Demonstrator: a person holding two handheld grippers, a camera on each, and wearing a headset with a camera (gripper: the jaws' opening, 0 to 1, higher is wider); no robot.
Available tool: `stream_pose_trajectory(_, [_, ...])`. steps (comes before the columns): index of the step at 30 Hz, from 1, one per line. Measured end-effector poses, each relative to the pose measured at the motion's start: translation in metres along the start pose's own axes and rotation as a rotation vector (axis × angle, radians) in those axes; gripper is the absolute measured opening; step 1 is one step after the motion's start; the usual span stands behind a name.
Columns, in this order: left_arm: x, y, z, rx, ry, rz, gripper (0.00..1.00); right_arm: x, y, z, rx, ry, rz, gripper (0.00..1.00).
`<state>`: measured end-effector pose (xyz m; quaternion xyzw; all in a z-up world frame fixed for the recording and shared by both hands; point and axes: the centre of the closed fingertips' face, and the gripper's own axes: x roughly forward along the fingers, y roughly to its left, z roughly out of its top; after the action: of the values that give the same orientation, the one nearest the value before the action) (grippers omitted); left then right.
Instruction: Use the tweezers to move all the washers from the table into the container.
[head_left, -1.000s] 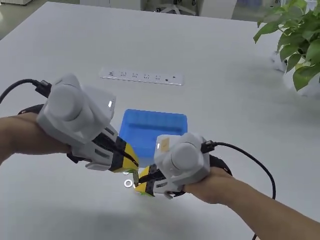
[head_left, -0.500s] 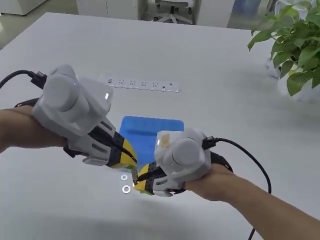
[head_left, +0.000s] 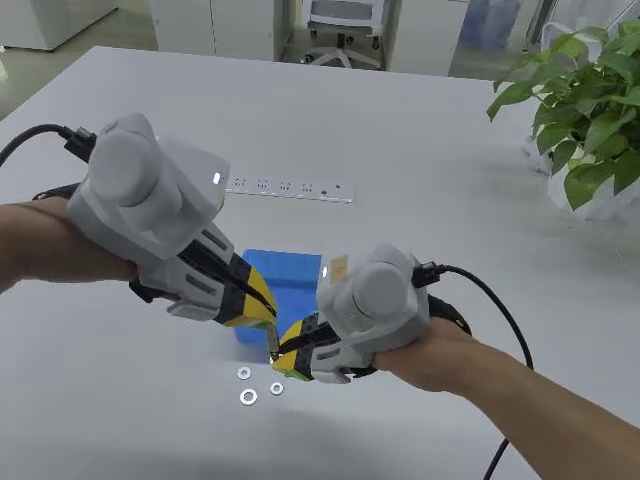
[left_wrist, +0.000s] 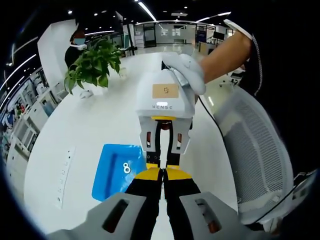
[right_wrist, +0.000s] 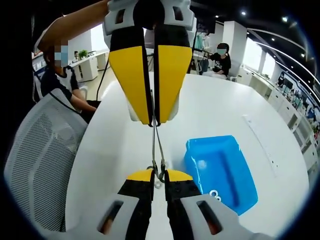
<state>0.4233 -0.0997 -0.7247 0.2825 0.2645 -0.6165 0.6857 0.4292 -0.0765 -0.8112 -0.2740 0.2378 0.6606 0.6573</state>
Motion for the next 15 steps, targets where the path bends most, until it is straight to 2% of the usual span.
stream_pose_trajectory(9, [-0.002,0.021,0.011,0.028,-0.009,0.016,0.05,-0.008,-0.025,0.005,-0.013,0.0,-0.032,0.1])
stream_pose_trajectory(15, [-0.001,0.034,0.013,0.041,-0.01,0.028,0.05,-0.009,-0.038,0.005,-0.004,-0.009,-0.046,0.1])
